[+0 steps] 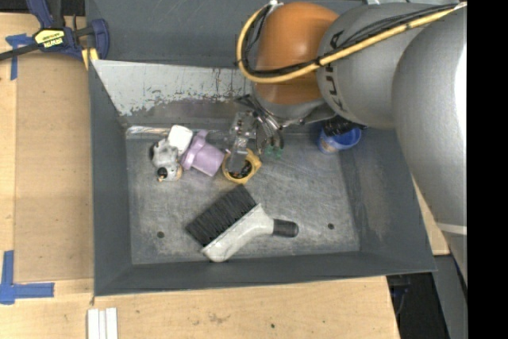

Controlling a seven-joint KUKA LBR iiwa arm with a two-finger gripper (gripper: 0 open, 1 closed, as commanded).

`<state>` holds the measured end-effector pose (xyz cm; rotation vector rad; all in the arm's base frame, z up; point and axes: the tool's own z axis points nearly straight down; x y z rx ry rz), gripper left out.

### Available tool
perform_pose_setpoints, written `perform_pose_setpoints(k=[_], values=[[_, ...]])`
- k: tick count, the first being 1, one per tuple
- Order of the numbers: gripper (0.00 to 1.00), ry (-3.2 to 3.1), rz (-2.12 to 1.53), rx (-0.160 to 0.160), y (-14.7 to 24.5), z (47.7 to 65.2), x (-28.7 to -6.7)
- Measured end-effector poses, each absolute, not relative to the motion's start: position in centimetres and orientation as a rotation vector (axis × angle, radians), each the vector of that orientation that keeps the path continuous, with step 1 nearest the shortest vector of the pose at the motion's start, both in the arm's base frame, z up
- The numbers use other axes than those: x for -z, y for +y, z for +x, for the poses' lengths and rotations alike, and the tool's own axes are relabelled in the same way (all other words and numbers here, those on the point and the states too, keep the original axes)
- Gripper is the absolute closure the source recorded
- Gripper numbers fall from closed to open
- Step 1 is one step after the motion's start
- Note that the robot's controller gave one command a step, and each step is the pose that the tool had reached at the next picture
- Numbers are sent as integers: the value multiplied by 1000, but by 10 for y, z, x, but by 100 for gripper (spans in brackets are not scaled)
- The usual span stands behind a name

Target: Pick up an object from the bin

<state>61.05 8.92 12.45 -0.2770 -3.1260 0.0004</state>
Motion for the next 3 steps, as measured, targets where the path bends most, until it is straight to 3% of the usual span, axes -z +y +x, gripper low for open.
perform_pose_setpoints(k=[1, 2, 3], values=[[0, -3133, -278, 1, 91, 613, -187], [100, -3129, -276, -1, 91, 614, -159], [0, -3126, -277, -2, 91, 615, -140]])
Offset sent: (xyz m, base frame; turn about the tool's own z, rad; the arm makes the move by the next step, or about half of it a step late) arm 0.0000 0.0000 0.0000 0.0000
